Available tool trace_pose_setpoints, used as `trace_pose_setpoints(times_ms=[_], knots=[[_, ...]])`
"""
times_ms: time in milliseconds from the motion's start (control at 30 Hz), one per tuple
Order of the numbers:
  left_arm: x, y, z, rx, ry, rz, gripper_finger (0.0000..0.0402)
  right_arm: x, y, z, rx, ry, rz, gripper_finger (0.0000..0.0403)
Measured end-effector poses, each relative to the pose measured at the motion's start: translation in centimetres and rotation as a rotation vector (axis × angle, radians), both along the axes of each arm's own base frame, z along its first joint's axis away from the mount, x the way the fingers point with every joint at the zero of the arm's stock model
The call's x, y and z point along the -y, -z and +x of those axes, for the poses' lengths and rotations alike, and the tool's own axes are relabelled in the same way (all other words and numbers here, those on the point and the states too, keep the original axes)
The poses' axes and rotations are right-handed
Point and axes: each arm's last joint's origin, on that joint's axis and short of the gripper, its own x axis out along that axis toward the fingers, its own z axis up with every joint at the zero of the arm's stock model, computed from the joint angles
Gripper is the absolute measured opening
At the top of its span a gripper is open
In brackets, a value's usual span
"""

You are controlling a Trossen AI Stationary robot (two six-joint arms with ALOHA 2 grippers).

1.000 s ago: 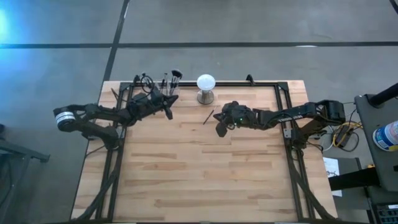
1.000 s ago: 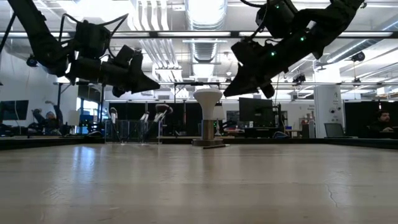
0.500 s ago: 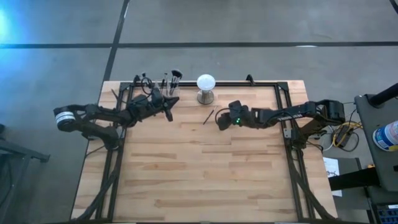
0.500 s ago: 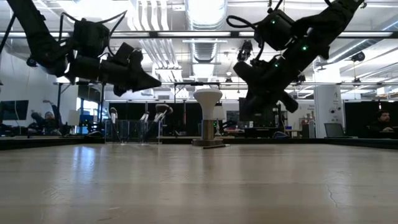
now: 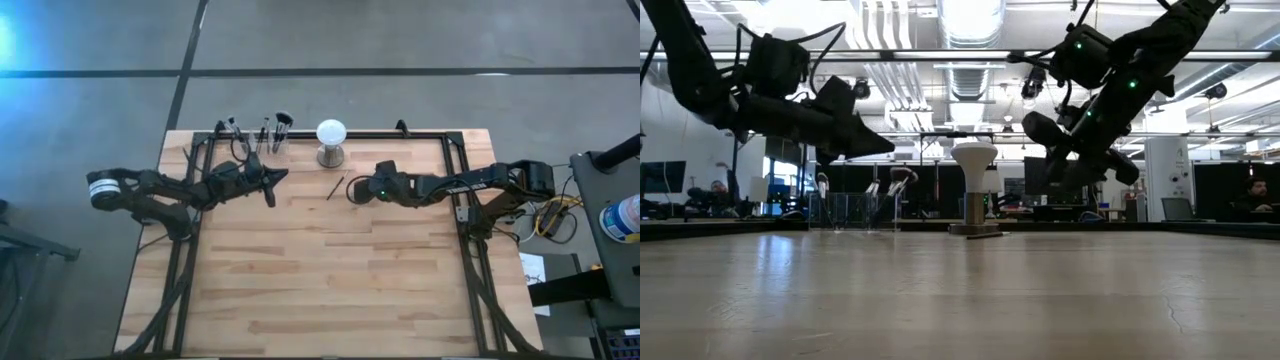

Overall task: Put items in baskets/containers
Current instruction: Put the liner brush into the middle section of the transparent organizer

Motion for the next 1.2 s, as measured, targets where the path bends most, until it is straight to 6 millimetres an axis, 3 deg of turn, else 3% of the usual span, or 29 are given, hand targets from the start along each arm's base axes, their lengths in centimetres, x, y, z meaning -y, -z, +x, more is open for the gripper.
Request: trace_pose_setpoints(times_ms=[333,500,700,967,1200], knots=[[0.6,0.3,0.0,-0.008,-0.016,-0.005,0.0,0.2,1.0,0.5,0.015,0.084,0.034,0.0184],[0.6,0.2,0.0,0.004,-0.022,0.012,0.0,1.4,2.0,3.3,-0.011,0.109,0.041,0.0187],[0.6,-0.1,0.0,0.027,-0.022,0.027,0.0,4.3,3.5,6.3,-0.113,0.152,0.049,0.0187],[0.6,0.0,0.0,0.008,-0.02,0.042,0.0,6.2,4.9,9.2,-0.159,0.155,0.071,0.0187],[0.6,0.2,-0.2,-0.008,-0.018,0.059,0.0,6.7,5.0,10.2,-0.264,0.132,0.08,0.0169]])
